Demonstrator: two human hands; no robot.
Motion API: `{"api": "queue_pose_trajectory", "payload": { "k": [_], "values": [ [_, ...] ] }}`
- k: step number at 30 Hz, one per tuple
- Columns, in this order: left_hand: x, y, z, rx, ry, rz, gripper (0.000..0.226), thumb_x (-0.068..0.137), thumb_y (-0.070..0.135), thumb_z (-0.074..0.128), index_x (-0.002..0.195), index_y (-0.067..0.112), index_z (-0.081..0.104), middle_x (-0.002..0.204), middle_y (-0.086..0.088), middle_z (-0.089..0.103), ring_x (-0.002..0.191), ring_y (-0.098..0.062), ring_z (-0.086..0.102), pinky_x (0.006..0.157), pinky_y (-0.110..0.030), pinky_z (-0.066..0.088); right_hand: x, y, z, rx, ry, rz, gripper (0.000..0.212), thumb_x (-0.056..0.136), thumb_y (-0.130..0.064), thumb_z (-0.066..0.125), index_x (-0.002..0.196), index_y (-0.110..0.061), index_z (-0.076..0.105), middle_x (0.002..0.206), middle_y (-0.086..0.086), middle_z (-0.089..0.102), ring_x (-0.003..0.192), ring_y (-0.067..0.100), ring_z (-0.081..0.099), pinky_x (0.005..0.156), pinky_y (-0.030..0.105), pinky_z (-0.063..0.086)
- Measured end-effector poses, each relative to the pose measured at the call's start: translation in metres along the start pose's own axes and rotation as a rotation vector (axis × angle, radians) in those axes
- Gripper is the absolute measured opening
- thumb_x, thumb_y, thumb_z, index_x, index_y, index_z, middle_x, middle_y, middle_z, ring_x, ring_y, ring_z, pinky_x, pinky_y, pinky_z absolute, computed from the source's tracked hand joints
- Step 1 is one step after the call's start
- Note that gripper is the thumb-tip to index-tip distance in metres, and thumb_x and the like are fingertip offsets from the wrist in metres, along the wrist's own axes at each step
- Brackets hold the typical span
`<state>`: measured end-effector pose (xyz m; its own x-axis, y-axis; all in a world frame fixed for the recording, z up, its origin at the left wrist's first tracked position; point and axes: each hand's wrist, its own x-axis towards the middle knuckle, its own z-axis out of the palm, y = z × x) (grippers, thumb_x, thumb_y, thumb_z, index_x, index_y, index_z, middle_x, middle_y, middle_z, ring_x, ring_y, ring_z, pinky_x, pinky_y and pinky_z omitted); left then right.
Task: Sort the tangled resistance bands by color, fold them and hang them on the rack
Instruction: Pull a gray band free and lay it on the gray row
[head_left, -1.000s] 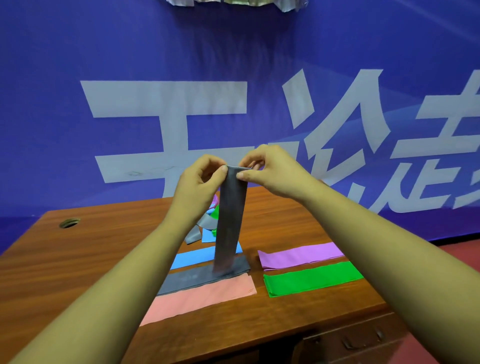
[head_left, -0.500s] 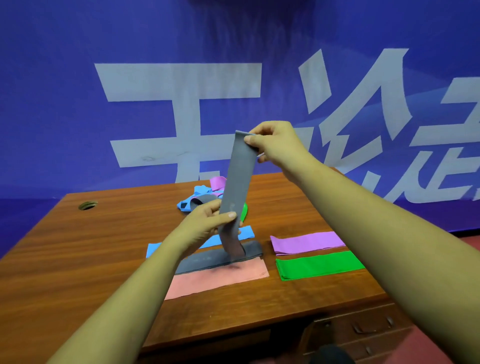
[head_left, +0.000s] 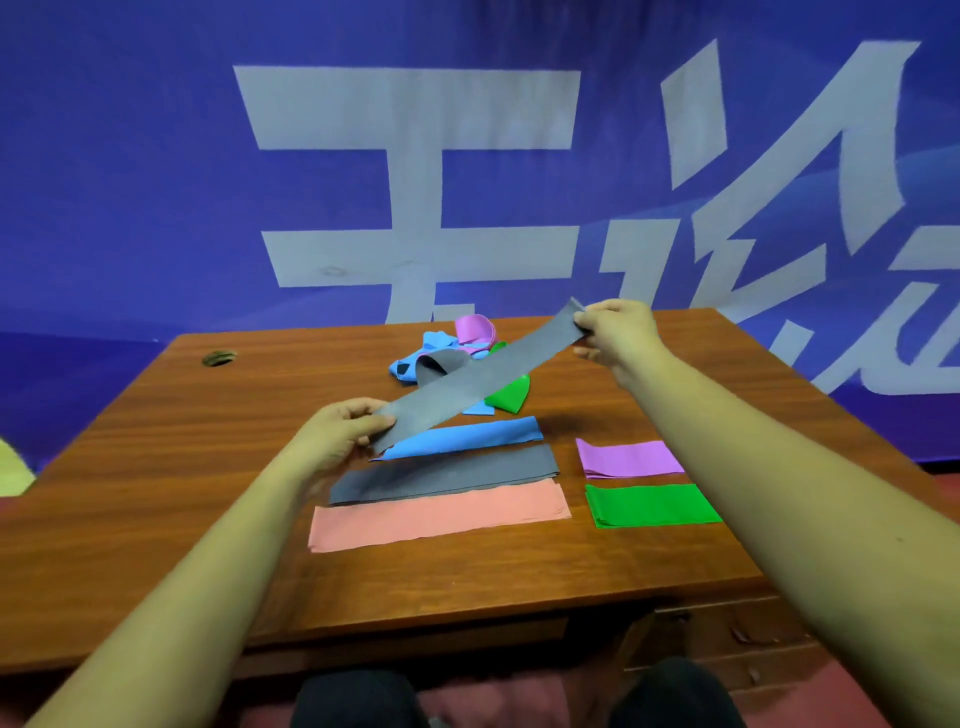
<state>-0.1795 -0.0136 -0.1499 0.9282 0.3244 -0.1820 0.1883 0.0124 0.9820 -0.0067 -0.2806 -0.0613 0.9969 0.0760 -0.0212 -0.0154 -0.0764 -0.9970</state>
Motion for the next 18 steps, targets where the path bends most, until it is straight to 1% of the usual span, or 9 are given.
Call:
{"api": "queue_pose_trajectory", "payload": {
  "k": [2, 4, 6, 7, 9, 11, 12, 15, 18],
  "values": [
    [0.006, -0.005, -0.011, 0.004, 0.075, -0.015, 0.012, 0.091, 0.008, 0.064, 0.096, 0.014, 0.071, 0.081, -0.005, 0.065, 0.061, -0.011, 0.056, 0.057, -0.021, 0.053, -0.002, 0.021, 0.002, -0.041, -0.026, 0.092, 0.023, 0.089, 0.002, 0.060, 0.073, -0.012, 0.053, 0.075, 0.014, 0.058, 0.049, 0.017, 0.058, 0.041, 0.022, 0.050],
    [0.009, -0.012, -0.019, 0.037, 0.148, -0.022, 0.013, 0.090, 0.005, 0.065, 0.099, 0.014, 0.066, 0.084, -0.008, 0.064, 0.057, -0.009, 0.059, 0.057, -0.024, 0.053, -0.007, 0.041, 0.004, -0.126, -0.063, 0.158, 0.021, 0.088, 0.002, 0.062, 0.073, -0.010, 0.054, 0.067, 0.012, 0.057, 0.038, 0.014, 0.056, 0.037, 0.019, 0.047],
    [0.009, -0.020, -0.024, 0.137, 0.222, -0.015, 0.018, 0.088, 0.006, 0.068, 0.103, 0.011, 0.061, 0.081, -0.008, 0.061, 0.059, -0.012, 0.059, 0.056, -0.024, 0.051, -0.012, 0.061, 0.008, -0.188, -0.107, 0.203, 0.019, 0.087, 0.002, 0.063, 0.073, -0.009, 0.057, 0.066, 0.012, 0.058, 0.032, 0.010, 0.054, 0.033, 0.018, 0.045],
    [0.008, -0.024, -0.027, 0.211, 0.253, -0.007, 0.020, 0.087, 0.007, 0.069, 0.104, 0.011, 0.059, 0.080, -0.007, 0.060, 0.062, -0.013, 0.058, 0.054, -0.023, 0.049, -0.015, 0.071, 0.010, -0.226, -0.123, 0.216, 0.018, 0.086, 0.002, 0.063, 0.073, -0.009, 0.058, 0.067, 0.012, 0.060, 0.033, 0.010, 0.055, 0.033, 0.018, 0.045],
    [0.005, -0.033, -0.032, 0.368, 0.293, 0.022, 0.020, 0.085, 0.012, 0.073, 0.100, 0.016, 0.060, 0.083, -0.005, 0.059, 0.067, -0.016, 0.057, 0.056, -0.025, 0.048, -0.020, 0.088, 0.015, -0.360, -0.125, 0.198, 0.014, 0.082, 0.000, 0.066, 0.071, -0.008, 0.061, 0.070, 0.013, 0.063, 0.045, 0.016, 0.059, 0.042, 0.024, 0.048],
    [0.003, -0.041, -0.036, 0.486, 0.317, 0.067, 0.019, 0.083, 0.014, 0.074, 0.096, 0.019, 0.062, 0.084, -0.002, 0.060, 0.069, -0.015, 0.056, 0.060, -0.029, 0.046, -0.024, 0.102, 0.019, -0.534, -0.092, 0.113, 0.006, 0.077, -0.005, 0.069, 0.071, -0.004, 0.068, 0.073, 0.013, 0.067, 0.062, 0.023, 0.060, 0.057, 0.032, 0.049],
    [0.002, -0.045, -0.037, 0.522, 0.328, 0.092, 0.018, 0.082, 0.013, 0.074, 0.095, 0.019, 0.063, 0.083, 0.000, 0.058, 0.068, -0.014, 0.054, 0.060, -0.028, 0.043, -0.027, 0.107, 0.020, -0.604, -0.083, 0.072, 0.005, 0.076, -0.007, 0.069, 0.073, -0.003, 0.071, 0.074, 0.012, 0.067, 0.069, 0.026, 0.061, 0.062, 0.032, 0.047],
    [-0.002, -0.055, -0.039, 0.616, 0.340, 0.147, 0.018, 0.082, 0.014, 0.073, 0.096, 0.021, 0.063, 0.078, 0.003, 0.056, 0.068, -0.014, 0.052, 0.057, -0.027, 0.038, -0.033, 0.119, 0.023, -0.726, -0.103, 0.005, 0.007, 0.078, -0.009, 0.066, 0.073, -0.005, 0.069, 0.079, 0.012, 0.069, 0.079, 0.030, 0.063, 0.064, 0.028, 0.043],
    [-0.007, -0.063, -0.040, 0.706, 0.359, 0.187, 0.019, 0.084, 0.017, 0.073, 0.099, 0.021, 0.063, 0.079, 0.002, 0.057, 0.070, -0.015, 0.052, 0.059, -0.024, 0.038, -0.032, 0.131, 0.024, -0.790, -0.119, -0.066, 0.011, 0.081, -0.011, 0.070, 0.072, -0.012, 0.063, 0.086, 0.011, 0.070, 0.083, 0.029, 0.062, 0.066, 0.028, 0.041]
  ]
}}
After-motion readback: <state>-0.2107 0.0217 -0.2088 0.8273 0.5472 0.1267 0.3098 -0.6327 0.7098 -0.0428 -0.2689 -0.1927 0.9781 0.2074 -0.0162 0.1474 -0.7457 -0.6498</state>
